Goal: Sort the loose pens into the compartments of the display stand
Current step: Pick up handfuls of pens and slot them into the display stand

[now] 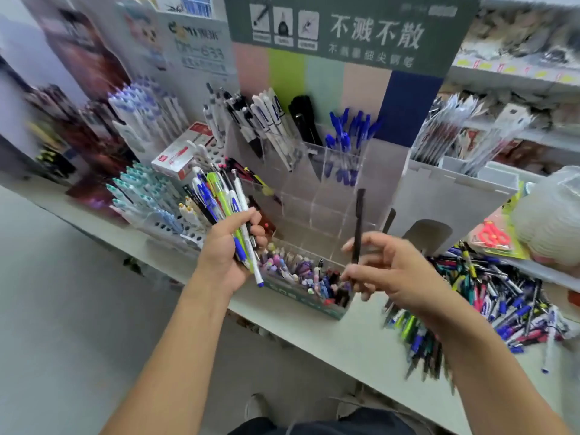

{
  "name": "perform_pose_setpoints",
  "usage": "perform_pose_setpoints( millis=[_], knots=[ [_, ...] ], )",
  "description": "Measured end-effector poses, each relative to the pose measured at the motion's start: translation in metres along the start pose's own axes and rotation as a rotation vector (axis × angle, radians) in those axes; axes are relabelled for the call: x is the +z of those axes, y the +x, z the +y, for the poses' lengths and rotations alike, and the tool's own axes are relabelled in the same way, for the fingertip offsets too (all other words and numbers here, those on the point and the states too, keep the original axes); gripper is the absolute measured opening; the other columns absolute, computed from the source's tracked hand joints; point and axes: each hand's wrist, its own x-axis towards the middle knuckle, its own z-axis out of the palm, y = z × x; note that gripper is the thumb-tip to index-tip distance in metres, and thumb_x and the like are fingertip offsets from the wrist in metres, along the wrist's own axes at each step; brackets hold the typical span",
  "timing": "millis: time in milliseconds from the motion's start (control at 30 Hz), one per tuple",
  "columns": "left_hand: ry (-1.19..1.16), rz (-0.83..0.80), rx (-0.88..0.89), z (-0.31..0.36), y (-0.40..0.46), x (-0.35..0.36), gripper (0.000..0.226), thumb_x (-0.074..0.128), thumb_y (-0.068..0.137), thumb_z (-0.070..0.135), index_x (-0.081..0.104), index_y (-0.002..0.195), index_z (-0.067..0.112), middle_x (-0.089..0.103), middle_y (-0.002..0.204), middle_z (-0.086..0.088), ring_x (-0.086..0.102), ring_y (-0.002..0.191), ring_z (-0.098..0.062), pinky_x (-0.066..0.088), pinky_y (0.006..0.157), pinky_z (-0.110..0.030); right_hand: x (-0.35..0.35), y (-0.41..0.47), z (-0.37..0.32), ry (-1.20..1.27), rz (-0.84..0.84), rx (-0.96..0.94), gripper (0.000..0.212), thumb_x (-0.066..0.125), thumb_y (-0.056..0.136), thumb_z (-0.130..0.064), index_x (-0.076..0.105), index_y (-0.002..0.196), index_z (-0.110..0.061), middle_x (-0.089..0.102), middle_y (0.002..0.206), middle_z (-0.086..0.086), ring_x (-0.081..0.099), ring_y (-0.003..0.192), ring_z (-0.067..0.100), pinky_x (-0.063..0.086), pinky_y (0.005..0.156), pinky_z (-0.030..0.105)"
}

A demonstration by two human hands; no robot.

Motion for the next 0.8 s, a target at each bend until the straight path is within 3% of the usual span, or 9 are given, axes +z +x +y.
perform_pose_setpoints(
  millis=[100, 167, 300, 367, 433, 500, 567, 700, 800],
  knots=[
    [0.105, -0.104, -0.030, 0.003, -0.011, 0.002, 0.008, 0.055, 0.087, 0.008, 0.049, 0.089, 0.013, 0.046, 0.065, 0.002, 0.041, 0.046, -0.006, 0.038, 0.043, -0.016, -0.003, 0.023, -0.050, 0.061, 0.246, -0.206, 0.007, 0.060, 0.098, -0.003, 0.064, 0.101, 0.003, 0.074, 0.087, 0.020, 0.071, 0.071, 0.027, 0.061, 0.064, 0.029],
    [0.135, -0.170, -0.034, 0.004, -0.017, 0.008, 0.013, 0.059, 0.082, 0.011, 0.051, 0.091, 0.014, 0.046, 0.065, 0.001, 0.041, 0.045, -0.006, 0.038, 0.042, -0.016, -0.007, 0.049, -0.085, 0.028, 0.392, -0.345, 0.023, 0.055, 0.103, -0.014, 0.069, 0.096, 0.003, 0.073, 0.087, 0.017, 0.073, 0.074, 0.025, 0.063, 0.068, 0.033],
    [0.163, -0.219, -0.051, 0.004, -0.021, 0.013, 0.017, 0.067, 0.080, 0.007, 0.054, 0.091, 0.013, 0.048, 0.065, 0.000, 0.043, 0.047, -0.007, 0.039, 0.043, -0.017, -0.012, 0.106, -0.139, -0.378, 0.574, -0.532, 0.016, 0.065, 0.098, -0.020, 0.073, 0.091, -0.008, 0.071, 0.078, 0.000, 0.071, 0.064, 0.011, 0.062, 0.069, 0.031],
    [0.168, -0.227, -0.060, 0.004, -0.021, 0.012, 0.017, 0.066, 0.079, 0.008, 0.055, 0.092, 0.012, 0.048, 0.066, 0.000, 0.044, 0.047, -0.008, 0.040, 0.043, -0.018, -0.012, 0.130, -0.152, -0.563, 0.578, -0.508, 0.005, 0.072, 0.091, -0.017, 0.073, 0.087, -0.013, 0.070, 0.079, -0.003, 0.069, 0.071, 0.010, 0.059, 0.072, 0.027],
    [0.164, -0.223, -0.073, 0.005, -0.022, 0.010, 0.018, 0.065, 0.077, 0.011, 0.057, 0.093, 0.012, 0.048, 0.066, -0.001, 0.044, 0.048, -0.009, 0.041, 0.043, -0.019, -0.011, 0.149, -0.156, -0.731, 0.510, -0.403, 0.007, 0.075, 0.087, -0.014, 0.073, 0.087, -0.008, 0.070, 0.082, 0.002, 0.067, 0.077, 0.014, 0.058, 0.075, 0.031],
    [0.168, -0.220, -0.084, 0.005, -0.023, 0.007, 0.019, 0.066, 0.076, 0.011, 0.057, 0.093, 0.011, 0.048, 0.066, -0.002, 0.044, 0.048, -0.009, 0.041, 0.043, -0.019, -0.011, 0.161, -0.157, -0.833, 0.436, -0.300, 0.018, 0.074, 0.089, -0.018, 0.071, 0.085, 0.000, 0.067, 0.078, 0.009, 0.062, 0.071, 0.020, 0.053, 0.065, 0.035],
    [0.174, -0.226, -0.093, 0.006, -0.024, 0.004, 0.018, 0.067, 0.077, 0.009, 0.058, 0.092, 0.011, 0.048, 0.066, -0.002, 0.045, 0.048, -0.010, 0.042, 0.043, -0.020, -0.011, 0.163, -0.159, -0.872, 0.403, -0.267, 0.017, 0.073, 0.091, -0.021, 0.074, 0.089, -0.005, 0.067, 0.072, 0.007, 0.059, 0.062, 0.019, 0.050, 0.059, 0.029],
    [0.199, -0.210, -0.096, 0.008, -0.026, 0.003, 0.025, 0.070, 0.076, 0.008, 0.060, 0.099, 0.009, 0.050, 0.067, -0.003, 0.046, 0.050, -0.011, 0.043, 0.044, -0.020, -0.010, 0.157, -0.165, -0.873, 0.339, -0.303, 0.025, 0.083, 0.083, -0.027, 0.077, 0.102, -0.012, 0.074, 0.088, 0.005, 0.067, 0.073, 0.012, 0.058, 0.077, 0.029],
    [0.180, -0.215, -0.114, 0.009, -0.026, 0.005, 0.029, 0.066, 0.076, 0.012, 0.062, 0.105, 0.010, 0.052, 0.068, -0.002, 0.048, 0.051, -0.010, 0.044, 0.045, -0.020, -0.005, 0.158, -0.168, -0.917, 0.305, -0.294, 0.037, 0.089, 0.075, -0.033, 0.078, 0.103, -0.011, 0.074, 0.092, 0.005, 0.070, 0.084, 0.017, 0.059, 0.081, 0.030]
  ],
)
